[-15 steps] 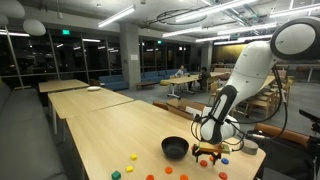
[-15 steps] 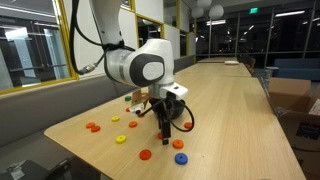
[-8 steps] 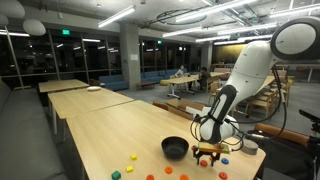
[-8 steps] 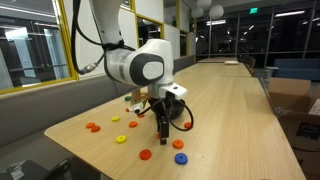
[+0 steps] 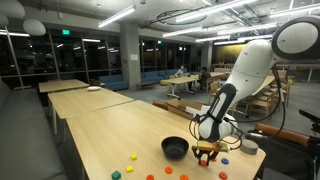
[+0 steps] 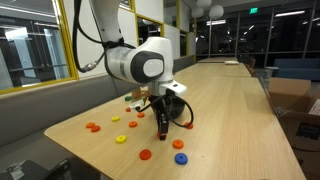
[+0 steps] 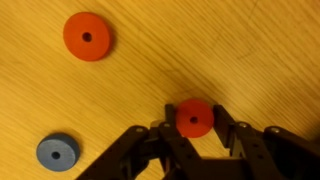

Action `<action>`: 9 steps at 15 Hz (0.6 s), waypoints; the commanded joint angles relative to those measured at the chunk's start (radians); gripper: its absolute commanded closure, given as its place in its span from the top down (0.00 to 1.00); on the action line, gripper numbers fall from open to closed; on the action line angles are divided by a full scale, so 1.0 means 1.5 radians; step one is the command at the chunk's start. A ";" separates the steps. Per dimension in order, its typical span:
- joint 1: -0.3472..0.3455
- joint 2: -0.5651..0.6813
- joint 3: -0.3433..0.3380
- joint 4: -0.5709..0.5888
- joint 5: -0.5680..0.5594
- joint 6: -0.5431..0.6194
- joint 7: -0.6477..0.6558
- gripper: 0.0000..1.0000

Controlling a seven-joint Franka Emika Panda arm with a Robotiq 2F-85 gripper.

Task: Put some of the discs on the table in the bowl

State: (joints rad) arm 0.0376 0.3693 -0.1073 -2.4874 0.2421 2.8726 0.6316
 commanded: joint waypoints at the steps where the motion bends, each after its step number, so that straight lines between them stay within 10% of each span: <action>1: 0.031 -0.033 -0.033 -0.013 -0.018 -0.017 0.017 0.21; 9: 0.134 -0.173 -0.168 -0.073 -0.238 0.024 0.201 0.20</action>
State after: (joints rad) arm 0.2013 0.2192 -0.3191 -2.5549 0.0055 2.8793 0.8198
